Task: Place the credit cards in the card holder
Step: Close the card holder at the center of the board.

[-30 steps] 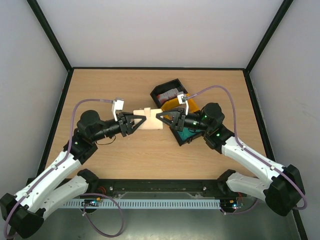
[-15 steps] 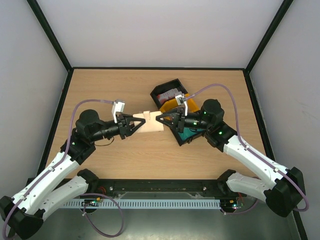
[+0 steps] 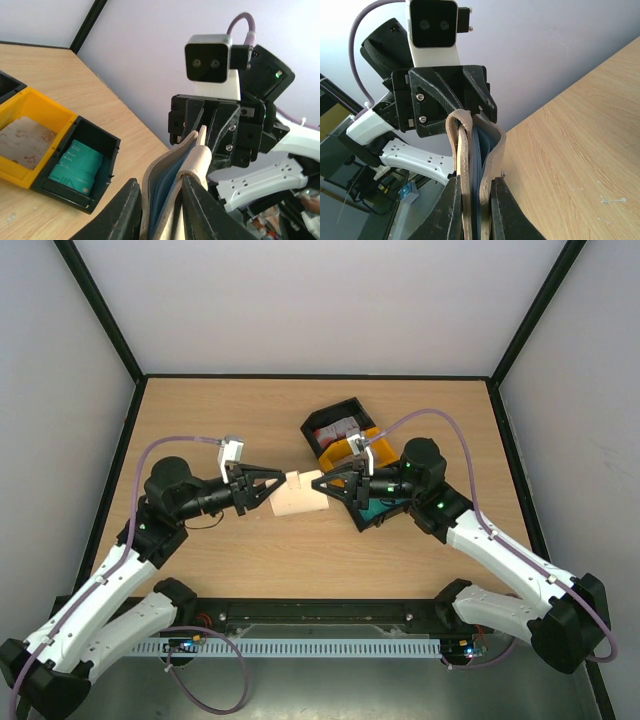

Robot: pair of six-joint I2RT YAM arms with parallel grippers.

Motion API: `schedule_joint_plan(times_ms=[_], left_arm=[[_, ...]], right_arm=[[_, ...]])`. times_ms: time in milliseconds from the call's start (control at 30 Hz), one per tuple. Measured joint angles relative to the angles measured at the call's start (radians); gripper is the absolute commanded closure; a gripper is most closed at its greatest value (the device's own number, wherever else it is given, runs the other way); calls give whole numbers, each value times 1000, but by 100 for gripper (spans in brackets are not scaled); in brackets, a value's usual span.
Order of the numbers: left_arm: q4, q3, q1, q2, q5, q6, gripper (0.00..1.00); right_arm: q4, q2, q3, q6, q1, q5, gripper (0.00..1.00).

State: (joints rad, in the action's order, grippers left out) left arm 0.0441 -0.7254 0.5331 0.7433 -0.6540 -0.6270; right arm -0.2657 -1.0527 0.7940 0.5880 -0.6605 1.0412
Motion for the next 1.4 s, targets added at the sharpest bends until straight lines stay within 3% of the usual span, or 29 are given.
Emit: schedule_joint_plan(times_ms=[200,367,500,567,633,700,833,933,1067,1200,1400], left_arm=[[2,-1,-2,11,-41,10,64],[3,-1,-2,10,-56,11,78],[13,-1,-2,10,-68,5,96],[19,-1,-2,10,-76,3,97],[24,0,-4,10,-77,10,97],[21,0,-4,10,-69,14,97],[-11,0,-3,11,-9,45,97],[-41,10,28,13,129,94,97],[-89,13,161,68,438,166,97],[-154,-11,324,250,809,217,97],[-229,-16,431,550,1210,253,97]], right_arm=[[-1,-5,0,22,3,12,98],[-37,-7,-6,74,16,38,98],[-64,-10,-16,108,26,58,98],[-77,-11,-23,121,31,66,96],[-84,-13,-26,131,34,68,82],[-83,-19,-26,130,35,61,51],[-24,-32,-27,95,39,-11,26],[64,-35,-25,43,40,-129,20],[198,-56,-10,13,40,-327,19],[294,-86,2,23,40,-506,19],[378,-83,-1,85,40,-731,19]])
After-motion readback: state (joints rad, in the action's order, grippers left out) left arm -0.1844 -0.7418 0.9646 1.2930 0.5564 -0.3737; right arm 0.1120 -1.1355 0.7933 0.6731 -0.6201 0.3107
